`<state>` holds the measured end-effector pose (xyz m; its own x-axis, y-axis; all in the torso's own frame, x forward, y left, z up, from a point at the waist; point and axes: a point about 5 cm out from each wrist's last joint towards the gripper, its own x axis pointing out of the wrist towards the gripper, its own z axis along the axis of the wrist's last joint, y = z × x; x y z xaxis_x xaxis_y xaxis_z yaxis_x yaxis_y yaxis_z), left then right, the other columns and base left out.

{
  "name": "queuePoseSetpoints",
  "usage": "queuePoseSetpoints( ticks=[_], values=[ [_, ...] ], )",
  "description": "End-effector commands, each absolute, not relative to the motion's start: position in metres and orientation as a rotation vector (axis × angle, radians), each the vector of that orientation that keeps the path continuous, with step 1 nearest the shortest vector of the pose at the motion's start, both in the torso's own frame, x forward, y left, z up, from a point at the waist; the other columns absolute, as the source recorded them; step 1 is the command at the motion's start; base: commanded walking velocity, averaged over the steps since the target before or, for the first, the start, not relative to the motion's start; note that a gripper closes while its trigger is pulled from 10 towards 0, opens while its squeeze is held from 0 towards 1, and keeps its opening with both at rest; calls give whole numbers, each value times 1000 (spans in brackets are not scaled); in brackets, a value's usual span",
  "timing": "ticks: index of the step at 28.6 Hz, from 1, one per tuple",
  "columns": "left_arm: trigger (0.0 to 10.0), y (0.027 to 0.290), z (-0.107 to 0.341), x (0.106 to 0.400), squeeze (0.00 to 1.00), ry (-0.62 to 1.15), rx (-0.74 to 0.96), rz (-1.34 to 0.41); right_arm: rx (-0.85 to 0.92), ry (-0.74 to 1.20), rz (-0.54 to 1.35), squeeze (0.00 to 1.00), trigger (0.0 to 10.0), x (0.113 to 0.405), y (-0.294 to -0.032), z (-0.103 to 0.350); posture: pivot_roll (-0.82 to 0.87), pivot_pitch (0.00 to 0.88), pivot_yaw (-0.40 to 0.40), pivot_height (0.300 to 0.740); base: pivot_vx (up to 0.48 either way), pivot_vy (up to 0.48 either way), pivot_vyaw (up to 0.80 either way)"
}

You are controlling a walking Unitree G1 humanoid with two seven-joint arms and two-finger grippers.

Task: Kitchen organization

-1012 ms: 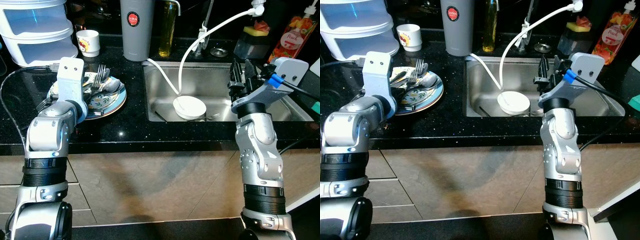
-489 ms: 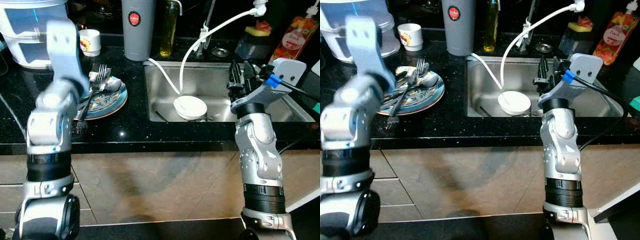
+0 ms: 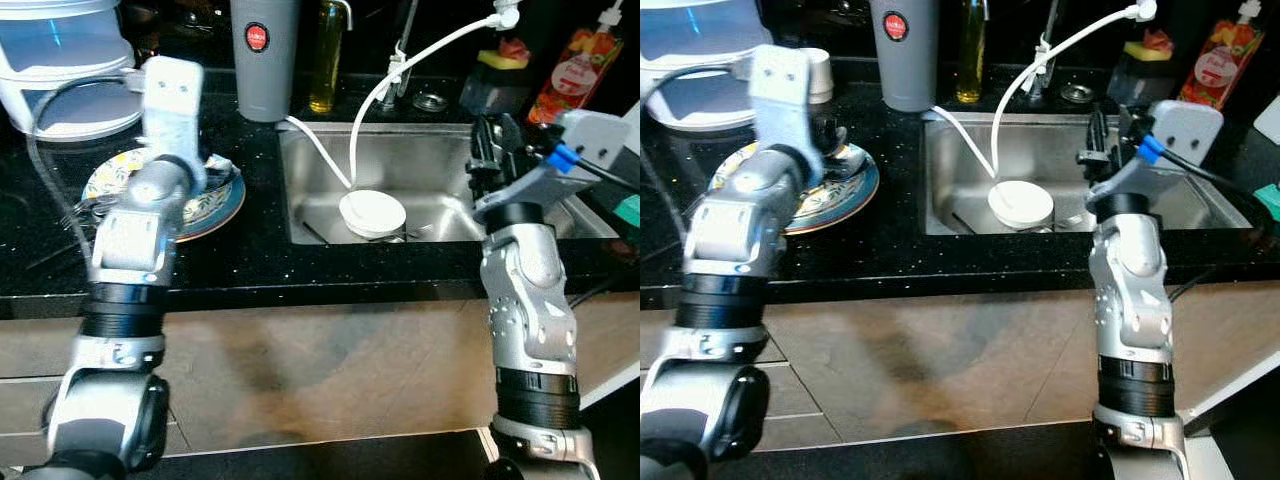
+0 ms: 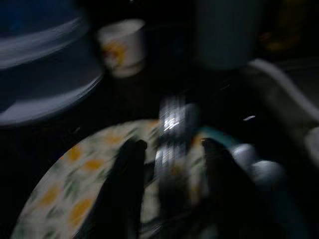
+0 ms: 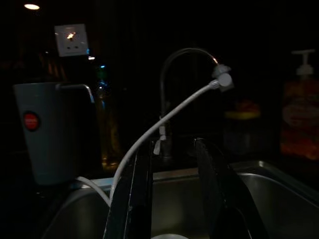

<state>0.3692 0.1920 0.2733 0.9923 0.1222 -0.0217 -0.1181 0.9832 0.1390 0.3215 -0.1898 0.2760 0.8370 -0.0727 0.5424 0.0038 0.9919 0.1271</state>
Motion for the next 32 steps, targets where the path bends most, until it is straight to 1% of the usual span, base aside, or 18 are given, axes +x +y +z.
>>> queuePoseSetpoints(
  ticks=[1, 4, 6, 7, 11, 18, 20, 21, 22, 28, 32],
  values=[
    [10000, 199, 266, 365, 1000, 72, 119, 133, 127, -573, -37, 0, 10000, 323, -189, 276, 64, 28, -38, 740, 0, 0, 0],
    [10000, 199, 261, 362, 1000, 93, 103, 130, 129, -576, -30, 0, 10000, 324, -187, 278, 65, 27, -39, 740, 0, 0, 0],
    [10000, 197, 255, 356, 1000, 141, 72, 108, 130, -580, -23, 0, 10000, 325, -186, 279, 66, 28, -41, 740, 0, 0, 0],
    [10000, 195, 252, 353, 0, 158, 73, 97, 130, -581, -21, 0, 10000, 325, -186, 280, 69, 29, -43, 740, 0, 0, 0],
    [10000, 196, 243, 343, 0, 198, 59, 93, 130, -573, -20, 0, 10000, 325, -187, 278, 79, 24, -49, 740, 0, 0, 0],
    [10000, 195, 233, 344, 0, 251, 26, 77, 132, -577, -14, 0, 10000, 326, -184, 279, 77, 20, -48, 740, 0, 0, 0],
    [3961, 197, 225, 343, 0, 294, -5, 88, 132, -579, -14, 0, 10000, 326, -185, 279, 74, 18, -47, 740, 0, 0, 0],
    [1098, 198, 221, 342, 0, 321, -28, 98, 131, -579, -15, 0, 10000, 326, -185, 279, 71, 17, -48, 740, 0, 0, 0],
    [0, 200, 217, 342, 0, 339, -36, 108, 130, -578, -17, 0, 10000, 326, -186, 279, 71, 17, -48, 740, 0, 0, 0],
    [0, 201, 211, 341, 0, 363, -12, 126, 128, -577, -19, 0, 10000, 326, -187, 280, 71, 19, -52, 740, 0, 0, 0],
    [0, 201, 210, 342, 0, 359, 34, 143, 130, -576, -15, 0, 10000, 326, -186, 280, 73, 28, -55, 740, 0, 0, 0]
  ],
)
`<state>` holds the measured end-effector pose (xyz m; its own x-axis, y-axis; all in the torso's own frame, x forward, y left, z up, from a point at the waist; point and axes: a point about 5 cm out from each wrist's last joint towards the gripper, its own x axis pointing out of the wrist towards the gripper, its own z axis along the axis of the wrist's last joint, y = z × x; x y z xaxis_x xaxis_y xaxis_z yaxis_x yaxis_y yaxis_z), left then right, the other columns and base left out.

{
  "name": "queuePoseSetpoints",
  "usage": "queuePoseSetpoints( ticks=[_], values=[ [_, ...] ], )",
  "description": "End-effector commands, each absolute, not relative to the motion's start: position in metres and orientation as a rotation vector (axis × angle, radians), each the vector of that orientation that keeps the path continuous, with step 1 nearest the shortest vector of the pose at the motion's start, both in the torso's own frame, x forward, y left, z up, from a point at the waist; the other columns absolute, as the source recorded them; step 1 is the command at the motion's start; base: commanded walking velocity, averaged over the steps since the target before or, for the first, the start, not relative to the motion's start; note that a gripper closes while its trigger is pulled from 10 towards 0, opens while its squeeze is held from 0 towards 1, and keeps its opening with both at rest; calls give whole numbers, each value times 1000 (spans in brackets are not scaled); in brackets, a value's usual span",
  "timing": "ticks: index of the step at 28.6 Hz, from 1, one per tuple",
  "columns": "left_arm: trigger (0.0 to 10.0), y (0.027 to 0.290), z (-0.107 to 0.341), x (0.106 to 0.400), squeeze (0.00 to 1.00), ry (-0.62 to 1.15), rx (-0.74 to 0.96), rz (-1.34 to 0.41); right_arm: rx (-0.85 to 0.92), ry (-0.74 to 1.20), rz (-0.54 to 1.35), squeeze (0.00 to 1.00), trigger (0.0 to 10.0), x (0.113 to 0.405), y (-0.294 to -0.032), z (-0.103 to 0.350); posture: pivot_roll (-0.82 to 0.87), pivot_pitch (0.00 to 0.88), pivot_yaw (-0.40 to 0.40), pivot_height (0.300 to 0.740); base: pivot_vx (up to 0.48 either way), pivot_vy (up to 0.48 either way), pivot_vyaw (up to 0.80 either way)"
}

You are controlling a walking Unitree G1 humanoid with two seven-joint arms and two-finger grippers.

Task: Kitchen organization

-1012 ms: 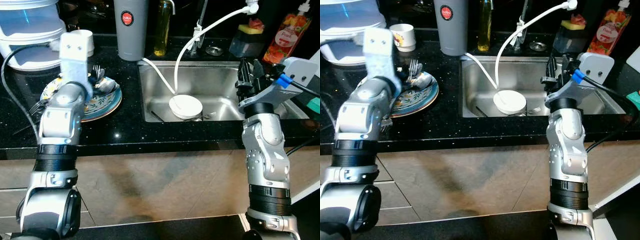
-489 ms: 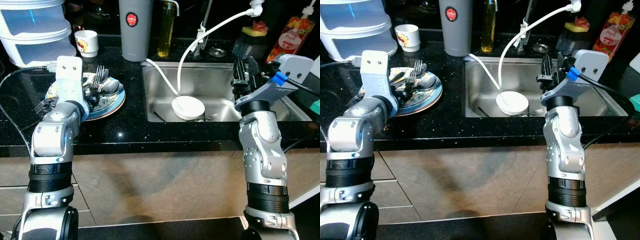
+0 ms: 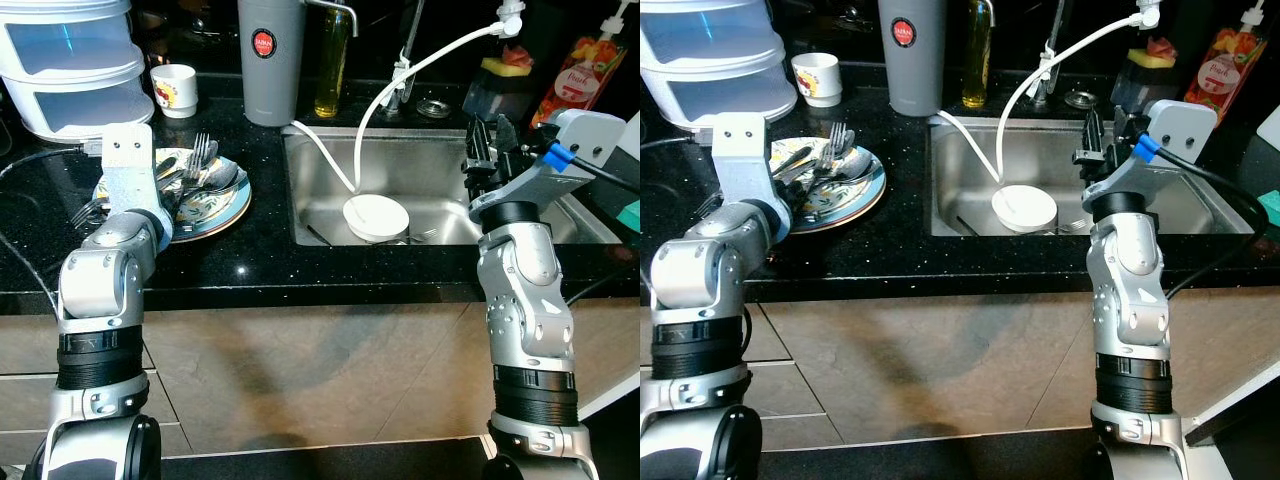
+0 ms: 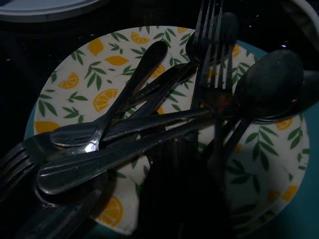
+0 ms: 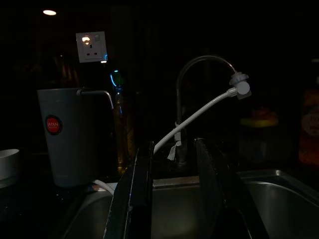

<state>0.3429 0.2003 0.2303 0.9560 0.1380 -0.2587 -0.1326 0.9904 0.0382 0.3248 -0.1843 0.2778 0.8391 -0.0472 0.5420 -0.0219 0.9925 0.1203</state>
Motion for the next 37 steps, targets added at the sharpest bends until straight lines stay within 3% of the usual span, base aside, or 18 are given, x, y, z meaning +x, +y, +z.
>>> queuePoseSetpoints(
  ticks=[1, 4, 8, 9, 10, 17, 21, 23, 24, 25, 26, 37],
  values=[
    [0, 201, 209, 342, 0, 360, 42, 146, 131, -575, -14, 0, 10000, 326, -186, 280, 73, 28, -55, 740, 0, 0, 0],
    [0, 202, 209, 343, 0, 351, 63, 163, 132, -573, -15, 0, 10000, 326, -185, 279, 73, 28, -55, 740, 0, 0, 0],
    [0, 209, 231, 349, 0, 214, 101, 234, 132, -573, -20, 0, 10000, 326, -187, 279, 69, 33, -55, 740, 0, 0, 0],
    [3294, 209, 238, 350, 0, 169, 102, 242, 132, -573, -20, 0, 10000, 326, -186, 279, 69, 33, -55, 740, 0, 0, 0],
    [10000, 207, 249, 350, 0, 98, 93, 226, 132, -573, -20, 0, 10000, 326, -187, 279, 67, 34, -56, 740, 0, 0, 0],
    [10000, 192, 293, 347, 0, -152, 53, 109, 133, -572, -19, 0, 10000, 327, -186, 279, 67, 34, -58, 740, 0, 0, 0],
    [10000, 182, 300, 350, 0, -165, 56, 49, 133, -574, -19, 0, 10000, 327, -186, 280, 62, 32, -53, 740, 0, 0, 0],
    [10000, 179, 290, 355, 0, -82, 97, 50, 132, -576, -21, 0, 10000, 326, -186, 280, 57, 34, -50, 740, 0, 0, 0],
    [10000, 180, 282, 356, 271, -26, 106, 53, 131, -577, -24, 0, 10000, 326, -187, 280, 56, 37, -47, 740, 0, 0, 0],
    [10000, 180, 282, 356, 271, -26, 106, 53, 131, -577, -24, 0, 10000, 326, -187, 280, 56, 37, -47, 740, 0, 0, 0],
    [10000, 181, 271, 356, 1000, 35, 123, 63, 130, -576, -28, 0, 10000, 325, -188, 279, 56, 37, -47, 740, 0, 0, 0],
    [10000, 184, 238, 350, 1000, 167, 142, 79, 135, -573, -18, 0, 10000, 326, -185, 279, 69, 38, -53, 740, 0, 0, 0]
  ],
)
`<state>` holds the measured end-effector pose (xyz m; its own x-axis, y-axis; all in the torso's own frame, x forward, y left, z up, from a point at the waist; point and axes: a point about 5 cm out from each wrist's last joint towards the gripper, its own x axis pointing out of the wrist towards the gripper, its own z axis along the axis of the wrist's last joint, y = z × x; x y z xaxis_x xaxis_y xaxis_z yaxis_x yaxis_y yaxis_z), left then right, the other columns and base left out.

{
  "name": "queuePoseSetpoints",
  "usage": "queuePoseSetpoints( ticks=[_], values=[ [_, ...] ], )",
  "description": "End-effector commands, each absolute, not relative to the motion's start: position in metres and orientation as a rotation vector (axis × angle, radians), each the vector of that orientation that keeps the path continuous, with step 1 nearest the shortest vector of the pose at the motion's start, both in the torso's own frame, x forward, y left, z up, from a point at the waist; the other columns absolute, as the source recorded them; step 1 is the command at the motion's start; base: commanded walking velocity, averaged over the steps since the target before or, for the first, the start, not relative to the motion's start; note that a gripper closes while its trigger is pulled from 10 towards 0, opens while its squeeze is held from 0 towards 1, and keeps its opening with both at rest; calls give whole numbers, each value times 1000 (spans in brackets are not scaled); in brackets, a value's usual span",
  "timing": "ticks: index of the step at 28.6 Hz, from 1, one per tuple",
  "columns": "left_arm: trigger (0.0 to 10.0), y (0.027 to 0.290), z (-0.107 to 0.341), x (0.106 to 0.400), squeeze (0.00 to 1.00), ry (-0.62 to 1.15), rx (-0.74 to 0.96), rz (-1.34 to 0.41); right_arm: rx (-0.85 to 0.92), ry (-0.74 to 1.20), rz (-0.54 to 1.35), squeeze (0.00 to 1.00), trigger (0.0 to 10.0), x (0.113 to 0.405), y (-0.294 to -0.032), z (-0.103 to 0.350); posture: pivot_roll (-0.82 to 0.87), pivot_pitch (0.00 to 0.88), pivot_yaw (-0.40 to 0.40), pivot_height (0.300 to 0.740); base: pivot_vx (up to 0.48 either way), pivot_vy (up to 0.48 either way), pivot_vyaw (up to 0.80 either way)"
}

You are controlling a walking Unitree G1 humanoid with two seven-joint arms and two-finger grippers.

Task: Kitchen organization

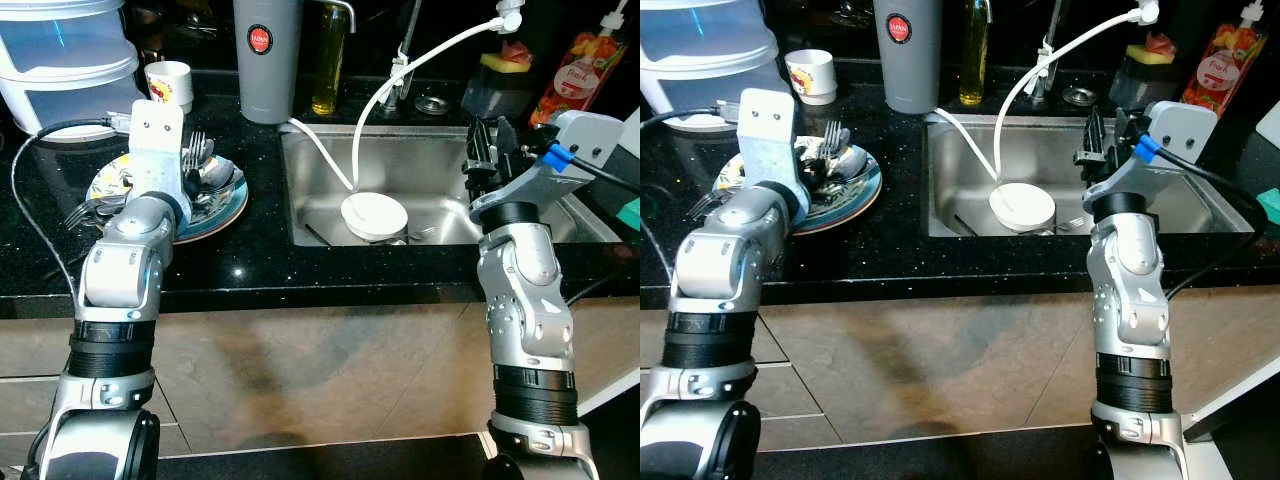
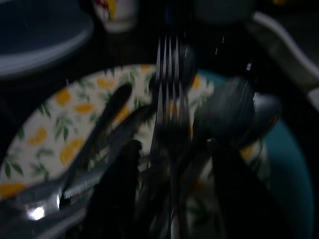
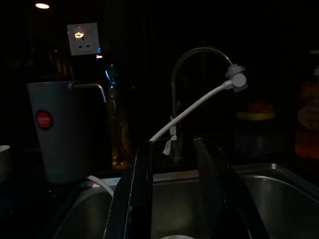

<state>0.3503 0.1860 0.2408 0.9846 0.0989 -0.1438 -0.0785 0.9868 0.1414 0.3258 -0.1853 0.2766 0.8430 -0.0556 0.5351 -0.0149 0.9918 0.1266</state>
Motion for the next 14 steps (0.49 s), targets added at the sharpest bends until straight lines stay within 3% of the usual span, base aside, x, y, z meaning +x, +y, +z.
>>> queuePoseSetpoints(
  ticks=[1, 2, 10, 11, 12, 13, 14],
  values=[
    [10000, 184, 237, 349, 788, 174, 136, 78, 135, -574, -17, 0, 10000, 326, -185, 279, 69, 38, -53, 740, 0, 0, 0],
    [10000, 183, 237, 349, 0, 182, 134, 72, 135, -574, -17, 0, 10000, 326, -185, 279, 69, 38, -53, 740, 0, 0, 0],
    [10000, 180, 215, 347, 0, 316, 15, 35, 136, -576, -13, 0, 10000, 327, -184, 279, 74, 20, -48, 740, 0, 0, 0],
    [3686, 182, 210, 347, 0, 343, 14, 52, 136, -577, -14, 0, 10000, 327, -185, 280, 74, 20, -48, 740, 0, 0, 0],
    [3686, 182, 210, 347, 0, 343, 14, 52, 136, -577, -14, 0, 10000, 327, -185, 280, 74, 20, -48, 740, 0, 0, 0],
    [0, 185, 207, 346, 0, 358, 20, 72, 136, -577, -14, 0, 10000, 327, -185, 279, 74, 16, -47, 740, 0, 0, 0],
    [0, 188, 204, 346, 0, 369, 34, 92, 135, -578, -13, 0, 10000, 327, -185, 279, 73, 13, -47, 740, 0, 0, 0]
  ],
)
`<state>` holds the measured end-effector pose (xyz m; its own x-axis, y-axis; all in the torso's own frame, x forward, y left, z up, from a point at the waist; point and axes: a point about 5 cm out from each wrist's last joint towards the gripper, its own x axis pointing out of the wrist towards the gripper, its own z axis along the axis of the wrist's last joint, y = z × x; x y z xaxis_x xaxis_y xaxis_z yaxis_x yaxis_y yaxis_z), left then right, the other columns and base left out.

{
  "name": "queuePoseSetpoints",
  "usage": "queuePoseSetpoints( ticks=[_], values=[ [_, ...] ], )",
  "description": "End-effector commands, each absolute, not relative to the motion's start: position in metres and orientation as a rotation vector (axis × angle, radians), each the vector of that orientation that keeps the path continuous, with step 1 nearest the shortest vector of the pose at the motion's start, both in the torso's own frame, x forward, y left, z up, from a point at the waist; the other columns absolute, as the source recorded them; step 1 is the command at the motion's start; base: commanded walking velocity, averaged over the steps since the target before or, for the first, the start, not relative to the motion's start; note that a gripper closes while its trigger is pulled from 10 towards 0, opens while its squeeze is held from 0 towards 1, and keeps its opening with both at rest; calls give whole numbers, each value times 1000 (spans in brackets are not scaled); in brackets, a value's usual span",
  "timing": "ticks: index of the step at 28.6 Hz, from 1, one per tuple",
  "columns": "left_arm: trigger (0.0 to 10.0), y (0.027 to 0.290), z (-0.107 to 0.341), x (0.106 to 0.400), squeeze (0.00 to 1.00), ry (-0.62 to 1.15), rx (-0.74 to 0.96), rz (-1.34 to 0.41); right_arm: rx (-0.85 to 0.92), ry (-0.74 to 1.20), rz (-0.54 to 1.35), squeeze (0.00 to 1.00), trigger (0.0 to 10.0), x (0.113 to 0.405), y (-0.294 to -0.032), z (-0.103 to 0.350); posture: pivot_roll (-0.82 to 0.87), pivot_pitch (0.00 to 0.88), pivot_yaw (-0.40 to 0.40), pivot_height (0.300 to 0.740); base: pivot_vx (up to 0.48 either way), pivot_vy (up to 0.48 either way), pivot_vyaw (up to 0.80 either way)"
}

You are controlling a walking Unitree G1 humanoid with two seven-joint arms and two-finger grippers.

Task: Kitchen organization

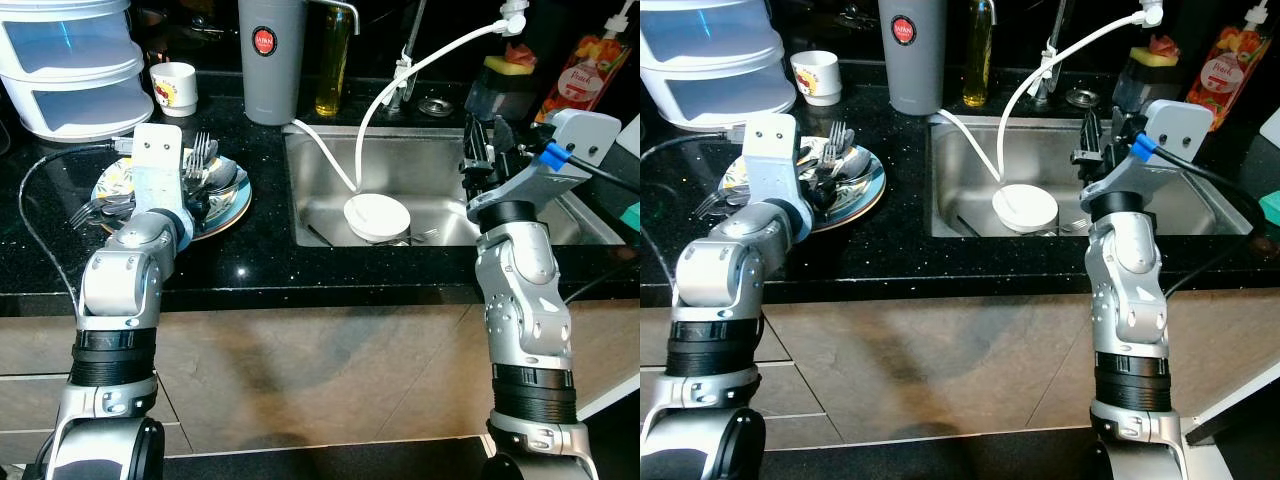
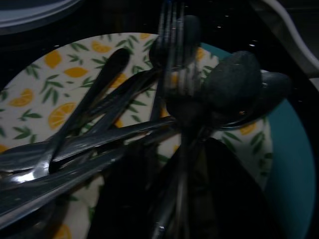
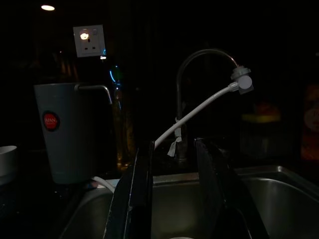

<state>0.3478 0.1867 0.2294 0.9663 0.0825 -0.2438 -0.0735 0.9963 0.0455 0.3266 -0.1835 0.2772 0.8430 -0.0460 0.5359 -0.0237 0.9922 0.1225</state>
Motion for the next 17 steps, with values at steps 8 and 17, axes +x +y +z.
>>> queuePoseSetpoints(
  ticks=[8, 17],
  values=[
    [0, 202, 199, 347, 0, 358, 216, 192, 133, -581, -9, 0, 10000, 327, -184, 280, 74, 4, -46, 740, 0, 0, 0],
    [10000, 188, 259, 351, 0, -23, 102, 165, 131, -583, -11, 0, 10000, 328, -185, 281, 69, 2, -52, 740, 0, 0, 0]
  ],
)
